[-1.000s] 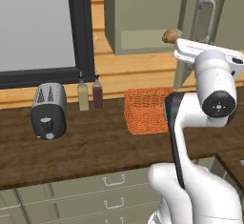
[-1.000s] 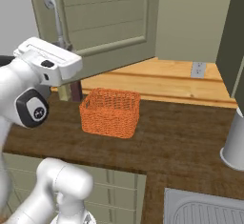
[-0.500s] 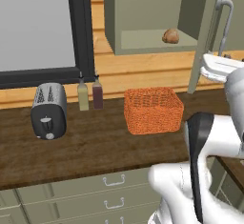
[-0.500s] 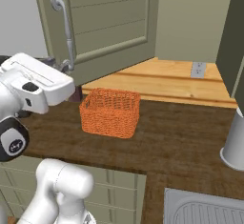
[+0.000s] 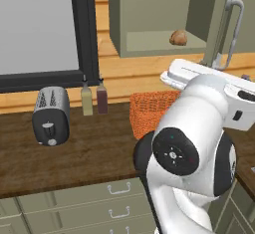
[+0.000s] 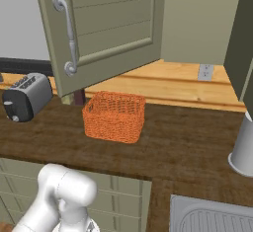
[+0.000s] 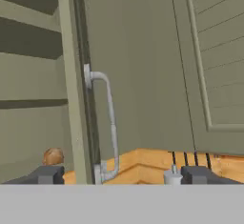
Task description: Open the cabinet, pick up the bread from the cabinet and place it in the basket. Then move the basket to the dining counter.
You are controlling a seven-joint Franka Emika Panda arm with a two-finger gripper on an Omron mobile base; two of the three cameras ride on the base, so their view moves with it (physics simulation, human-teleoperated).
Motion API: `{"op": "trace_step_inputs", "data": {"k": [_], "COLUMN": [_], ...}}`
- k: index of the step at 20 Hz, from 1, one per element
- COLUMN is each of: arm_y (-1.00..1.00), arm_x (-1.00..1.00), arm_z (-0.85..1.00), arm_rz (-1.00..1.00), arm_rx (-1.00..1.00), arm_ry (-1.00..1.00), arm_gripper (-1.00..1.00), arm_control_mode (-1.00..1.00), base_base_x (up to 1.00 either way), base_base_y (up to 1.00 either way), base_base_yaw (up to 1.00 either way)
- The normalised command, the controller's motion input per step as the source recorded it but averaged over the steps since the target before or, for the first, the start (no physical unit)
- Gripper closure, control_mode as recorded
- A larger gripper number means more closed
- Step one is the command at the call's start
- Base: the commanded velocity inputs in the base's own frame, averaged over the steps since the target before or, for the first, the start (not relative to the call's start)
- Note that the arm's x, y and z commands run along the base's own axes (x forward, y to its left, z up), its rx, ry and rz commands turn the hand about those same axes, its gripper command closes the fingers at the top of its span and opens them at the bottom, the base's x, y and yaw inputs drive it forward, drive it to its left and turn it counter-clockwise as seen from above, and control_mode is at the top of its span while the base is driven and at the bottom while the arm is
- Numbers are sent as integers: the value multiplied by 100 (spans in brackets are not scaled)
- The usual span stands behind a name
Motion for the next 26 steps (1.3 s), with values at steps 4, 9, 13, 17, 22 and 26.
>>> {"op": "trace_step_inputs", "data": {"k": [4,9,13,17,22,26], "arm_y": [26,-29,-21,-30,-86,-100], "arm_x": [95,100,100,82,11,-42], "arm_z": [9,-10,-33,-32,-20,-2], "arm_rz": [-42,-33,-25,-11,0,0], "arm_rx": [0,7,2,2,4,5], "arm_ry": [0,0,0,0,-1,0], "arm_gripper": [-100,-100,-100,-100,-100,-100], "arm_control_mode": [-100,-100,-100,-100,-100,-100], "base_base_x": [0,0,0,0,0,0], "base_base_y": [0,0,0,0,0,0], "base_base_yaw": [0,0,0,0,0,0]}}
